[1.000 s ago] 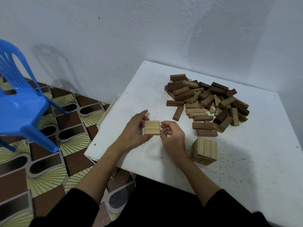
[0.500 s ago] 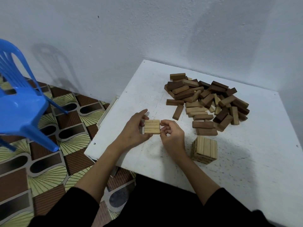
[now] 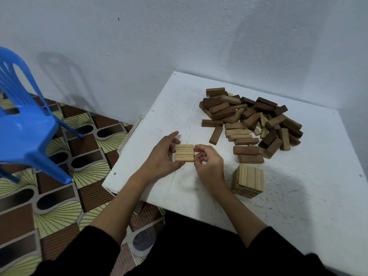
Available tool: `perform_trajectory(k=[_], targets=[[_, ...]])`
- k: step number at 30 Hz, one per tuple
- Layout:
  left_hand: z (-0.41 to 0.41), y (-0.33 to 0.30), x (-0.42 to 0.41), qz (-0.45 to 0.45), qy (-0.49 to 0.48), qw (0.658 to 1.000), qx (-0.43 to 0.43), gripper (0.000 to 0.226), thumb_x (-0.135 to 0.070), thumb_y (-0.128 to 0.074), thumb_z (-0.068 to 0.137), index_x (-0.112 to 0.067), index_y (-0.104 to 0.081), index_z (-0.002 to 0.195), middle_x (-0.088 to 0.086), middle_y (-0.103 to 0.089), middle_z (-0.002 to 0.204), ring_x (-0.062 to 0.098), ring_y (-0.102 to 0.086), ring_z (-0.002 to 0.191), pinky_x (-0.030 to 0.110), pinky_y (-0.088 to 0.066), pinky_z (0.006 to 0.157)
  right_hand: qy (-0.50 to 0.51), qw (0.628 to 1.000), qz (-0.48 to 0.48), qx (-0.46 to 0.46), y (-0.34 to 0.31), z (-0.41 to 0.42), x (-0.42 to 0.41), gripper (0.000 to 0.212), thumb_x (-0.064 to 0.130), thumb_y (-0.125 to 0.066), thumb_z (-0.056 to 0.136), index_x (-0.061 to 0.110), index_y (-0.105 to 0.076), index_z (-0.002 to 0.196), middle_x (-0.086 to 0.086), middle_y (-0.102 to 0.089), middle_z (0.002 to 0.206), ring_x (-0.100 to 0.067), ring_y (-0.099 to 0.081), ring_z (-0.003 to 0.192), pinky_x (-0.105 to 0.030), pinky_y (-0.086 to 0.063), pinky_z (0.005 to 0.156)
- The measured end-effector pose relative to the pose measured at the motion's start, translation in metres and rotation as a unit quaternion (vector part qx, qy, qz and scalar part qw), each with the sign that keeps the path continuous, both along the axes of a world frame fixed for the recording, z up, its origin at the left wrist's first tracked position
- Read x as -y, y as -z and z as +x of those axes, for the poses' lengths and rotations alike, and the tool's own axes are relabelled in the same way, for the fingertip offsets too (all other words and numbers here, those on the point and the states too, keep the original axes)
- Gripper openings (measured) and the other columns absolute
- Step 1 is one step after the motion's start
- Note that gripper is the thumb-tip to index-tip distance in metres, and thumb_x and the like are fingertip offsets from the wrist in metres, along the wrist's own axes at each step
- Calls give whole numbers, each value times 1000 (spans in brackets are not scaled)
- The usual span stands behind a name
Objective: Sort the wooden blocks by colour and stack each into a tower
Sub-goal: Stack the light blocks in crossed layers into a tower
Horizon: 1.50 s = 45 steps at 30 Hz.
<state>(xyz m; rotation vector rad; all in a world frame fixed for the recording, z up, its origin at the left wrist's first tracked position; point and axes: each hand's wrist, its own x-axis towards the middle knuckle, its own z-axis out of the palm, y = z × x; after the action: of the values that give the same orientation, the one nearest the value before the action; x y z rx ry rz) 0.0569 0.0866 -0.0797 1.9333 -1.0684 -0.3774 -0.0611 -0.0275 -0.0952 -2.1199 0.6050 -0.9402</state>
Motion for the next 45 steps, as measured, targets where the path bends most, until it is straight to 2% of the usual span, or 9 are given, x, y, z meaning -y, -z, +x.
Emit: perform_trajectory(k=[10,16,21,30,45], targets=[[0,-1,0,11,-6,1000,4,82,-15,-80,72,-15,-37,142,-3,-52,116,-3,-48,90,3,-40,73,-5,1000,14,-4,0,0,0,27,-13,-56,77,-4,-65,101,-11,-64,91,-16,-57,70,-21,-51,63],[-2,-3,-2,13,-13,1000,8,83,-16,-80,72,-17,-36,142,-4,-51,117,2,-41,96,1,-36,76,12,1000,20,-2,0,-1,0,30,-18,-56,76,-6,-63,103,-15,-61,93,-18,-58,75,-9,-47,69],[-3,-3,-2,15,-13,1000,13,82,-17,-80,73,-17,-36,142,-4,-51,118,6,-41,104,-1,-34,79,7,1000,27,-3,-1,-1,0,34,-20,-53,76,-5,-62,105,-16,-61,96,-18,-59,80,-8,-47,75],[-4,-4,-2,13,-14,1000,6,83,-16,-80,72,-17,-36,142,-4,-52,117,2,-38,100,-2,-32,78,0,999,34,1,-2,0,-1,34,-20,-52,75,-5,-63,103,-14,-62,95,-17,-60,80,-12,-50,75],[-4,-5,-3,17,-11,1000,6,86,-17,-83,71,-19,-35,142,-6,-51,119,-2,-37,97,-2,-33,78,1,999,35,-1,-4,-1,-2,33,-20,-52,74,-5,-63,102,-12,-61,94,-16,-60,80,-11,-50,75]])
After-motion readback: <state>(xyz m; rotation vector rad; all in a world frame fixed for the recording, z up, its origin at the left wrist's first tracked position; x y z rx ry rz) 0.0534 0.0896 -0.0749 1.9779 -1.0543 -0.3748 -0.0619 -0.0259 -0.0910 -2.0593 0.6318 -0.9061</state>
